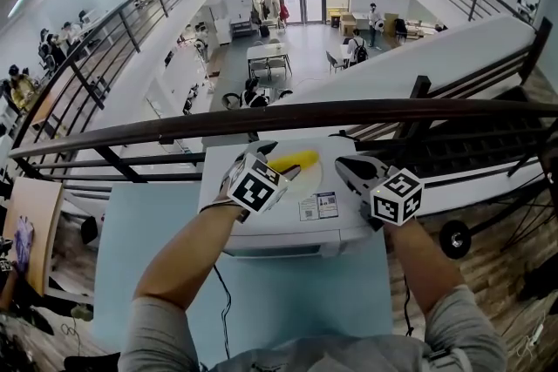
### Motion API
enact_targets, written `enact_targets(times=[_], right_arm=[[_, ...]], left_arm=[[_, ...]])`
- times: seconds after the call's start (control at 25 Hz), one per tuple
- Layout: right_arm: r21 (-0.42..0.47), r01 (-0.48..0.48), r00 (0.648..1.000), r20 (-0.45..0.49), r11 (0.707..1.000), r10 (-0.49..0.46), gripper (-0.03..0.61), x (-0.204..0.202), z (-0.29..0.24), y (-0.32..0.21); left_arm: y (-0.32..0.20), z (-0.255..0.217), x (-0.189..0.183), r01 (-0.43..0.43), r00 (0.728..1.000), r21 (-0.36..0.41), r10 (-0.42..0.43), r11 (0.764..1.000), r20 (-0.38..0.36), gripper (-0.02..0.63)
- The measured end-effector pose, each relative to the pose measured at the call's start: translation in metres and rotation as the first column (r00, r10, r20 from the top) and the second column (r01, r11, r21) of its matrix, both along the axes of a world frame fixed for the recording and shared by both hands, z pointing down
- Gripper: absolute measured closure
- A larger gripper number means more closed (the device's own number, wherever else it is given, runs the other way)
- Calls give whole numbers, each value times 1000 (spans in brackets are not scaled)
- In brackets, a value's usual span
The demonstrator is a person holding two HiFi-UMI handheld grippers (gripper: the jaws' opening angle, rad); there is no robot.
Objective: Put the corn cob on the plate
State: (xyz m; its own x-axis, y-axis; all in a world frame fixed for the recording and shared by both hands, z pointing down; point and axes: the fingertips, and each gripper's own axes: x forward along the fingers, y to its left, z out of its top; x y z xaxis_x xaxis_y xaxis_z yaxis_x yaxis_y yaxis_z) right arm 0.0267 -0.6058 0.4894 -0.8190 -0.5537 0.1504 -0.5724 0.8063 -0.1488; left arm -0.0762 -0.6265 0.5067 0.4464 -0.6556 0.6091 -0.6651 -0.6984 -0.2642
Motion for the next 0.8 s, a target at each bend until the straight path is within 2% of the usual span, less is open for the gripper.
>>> enact_targets(times=[0.24, 0.44, 0.64, 0.8], right_arm=[[9, -12, 1000, -8, 1000, 12, 569, 3, -11, 12], [18, -23, 1000, -16, 1000, 24, 569, 2, -20, 25], [23, -35, 999, -24, 999, 35, 569, 5, -32, 51], [23, -38, 999, -26, 999, 38, 569, 12, -39, 76]], left_arm=[[14, -25, -7, 23, 997, 51, -20, 998, -71, 313], [34, -50, -19, 46, 985, 118, -26, 992, -168, 318], [78, -80, -23, 52, 956, 159, -3, 986, -293, 364], [122, -91, -22, 60, 925, 158, 4, 986, -379, 387]])
